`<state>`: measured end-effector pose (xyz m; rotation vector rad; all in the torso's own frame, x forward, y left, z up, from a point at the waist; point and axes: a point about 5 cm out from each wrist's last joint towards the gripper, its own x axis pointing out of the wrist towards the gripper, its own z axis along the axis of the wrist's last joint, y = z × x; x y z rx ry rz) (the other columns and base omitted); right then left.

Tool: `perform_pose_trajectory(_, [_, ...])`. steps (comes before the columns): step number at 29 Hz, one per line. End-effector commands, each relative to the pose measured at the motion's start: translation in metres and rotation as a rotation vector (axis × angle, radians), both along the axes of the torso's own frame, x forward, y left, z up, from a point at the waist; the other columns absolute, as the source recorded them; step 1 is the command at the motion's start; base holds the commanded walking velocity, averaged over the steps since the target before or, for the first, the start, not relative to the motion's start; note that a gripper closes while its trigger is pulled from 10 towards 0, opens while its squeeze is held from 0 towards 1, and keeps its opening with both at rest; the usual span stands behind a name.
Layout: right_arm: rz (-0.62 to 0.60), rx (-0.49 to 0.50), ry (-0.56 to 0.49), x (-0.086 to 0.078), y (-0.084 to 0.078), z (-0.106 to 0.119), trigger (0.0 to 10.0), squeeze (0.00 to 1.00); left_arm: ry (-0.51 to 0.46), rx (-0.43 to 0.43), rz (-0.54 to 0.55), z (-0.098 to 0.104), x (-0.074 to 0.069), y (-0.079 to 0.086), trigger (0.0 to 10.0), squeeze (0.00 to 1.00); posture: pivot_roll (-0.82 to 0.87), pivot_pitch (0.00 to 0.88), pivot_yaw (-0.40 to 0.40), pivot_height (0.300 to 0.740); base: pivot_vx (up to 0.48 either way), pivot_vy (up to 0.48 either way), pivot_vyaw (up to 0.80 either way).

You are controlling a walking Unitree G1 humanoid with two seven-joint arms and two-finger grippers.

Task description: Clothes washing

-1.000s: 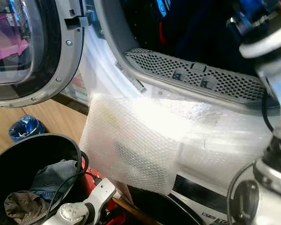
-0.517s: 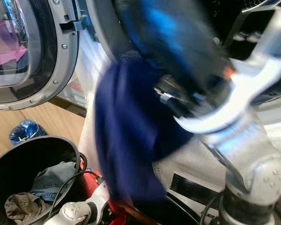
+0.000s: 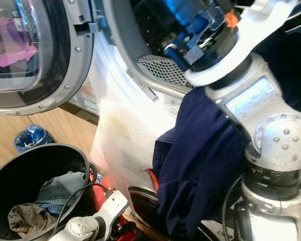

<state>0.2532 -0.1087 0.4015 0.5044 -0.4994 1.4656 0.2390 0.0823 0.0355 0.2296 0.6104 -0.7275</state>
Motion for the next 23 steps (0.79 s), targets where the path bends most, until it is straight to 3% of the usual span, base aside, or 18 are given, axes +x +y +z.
perform_pose_trajectory(1, [-0.058,-0.07,-0.078,-0.002,-0.009,-0.004,10.0,0.0,0.0,-0.003,-0.027,-0.002,-0.005,0.0,10.0,0.0,-0.09,0.063,0.002,0.74,0.0,0.0,0.0])
perform_pose_trajectory(3, [-0.106,-0.173,-0.191,-0.014,-0.024,-0.014,10.0,0.0,0.003,0.002,-0.028,-0.003,-0.006,0.001,10.0,0.0,-0.09,0.063,0.002,0.74,0.0,0.0,0.0])
perform_pose_trajectory(4, [-0.106,-0.173,-0.191,-0.014,-0.024,-0.014,10.0,0.0,0.003,0.002,-0.028,-0.003,-0.006,0.001,10.0,0.0,-0.09,0.063,0.002,0.74,0.0,0.0,0.0])
perform_pose_trajectory(5, [-0.156,-0.195,-0.218,-0.025,-0.042,-0.016,10.0,0.0,0.007,0.009,-0.022,-0.006,-0.007,0.003,10.0,0.0,-0.12,0.072,-0.008,0.74,0.0,0.0,0.0])
perform_pose_trajectory(8, [-0.054,-0.301,-0.222,-0.06,-0.051,-0.033,10.0,0.0,0.011,0.011,-0.02,-0.008,-0.007,0.003,10.0,0.0,-0.12,0.073,-0.012,0.74,0.0,0.0,0.0])
perform_pose_trajectory(9, [-0.004,-0.363,-0.191,-0.071,-0.049,-0.044,10.0,0.0,0.012,0.012,-0.022,-0.008,-0.006,0.003,10.0,0.0,-0.13,0.081,-0.009,0.74,0.0,0.0,0.0])
perform_pose_trajectory(14, [0.11,-0.445,-0.055,-0.086,-0.047,-0.074,10.0,0.0,0.015,0.014,-0.033,-0.009,-0.006,0.003,10.0,0.0,-0.16,0.088,-0.013,0.74,0.0,0.0,0.0])
perform_pose_trajectory(15, [0.128,-0.501,0.028,-0.09,-0.05,-0.097,10.0,0.0,0.017,0.018,-0.036,-0.011,-0.006,0.002,10.0,0.0,-0.17,0.089,-0.019,0.74,0.0,0.0,0.0])
perform_pose_trajectory(17, [0.144,-0.551,0.103,-0.095,-0.052,-0.115,10.0,0.0,0.017,0.019,-0.037,-0.011,-0.006,0.003,10.0,0.0,-0.17,0.098,-0.021,0.74,0.0,0.0,0.0])
perform_pose_trajectory(18, [0.164,-0.691,0.231,-0.102,-0.055,-0.154,10.0,0.58,0.016,0.019,-0.035,-0.011,-0.005,0.003,10.0,0.0,-0.17,0.098,-0.021,0.74,0.0,0.0,0.0])
perform_pose_trajectory(19, [0.15,-0.813,0.308,-0.107,-0.06,-0.185,10.0,1.0,0.015,0.021,-0.03,-0.011,-0.004,0.003,10.0,0.0,-0.16,0.108,-0.022,0.74,0.0,0.0,0.0])
perform_pose_trajectory(20, [0.131,-0.853,0.328,-0.108,-0.062,-0.195,10.0,1.0,0.015,0.021,-0.027,-0.011,-0.004,0.004,10.0,0.0,-0.16,0.108,-0.022,0.74,0.0,0.0,0.0])
perform_pose_trajectory(21, [0.008,-0.817,0.415,-0.099,-0.067,-0.207,10.0,1.0,0.014,0.024,-0.023,-0.011,-0.004,0.004,10.0,0.0,-0.16,0.113,-0.021,0.74,0.0,0.0,0.0])
perform_pose_trajectory(23, [-0.03,-0.795,0.443,-0.096,-0.068,-0.209,10.0,1.0,0.014,0.025,-0.023,-0.011,-0.004,0.005,10.0,0.0,-0.16,0.113,-0.021,0.74,0.0,0.0,0.0])
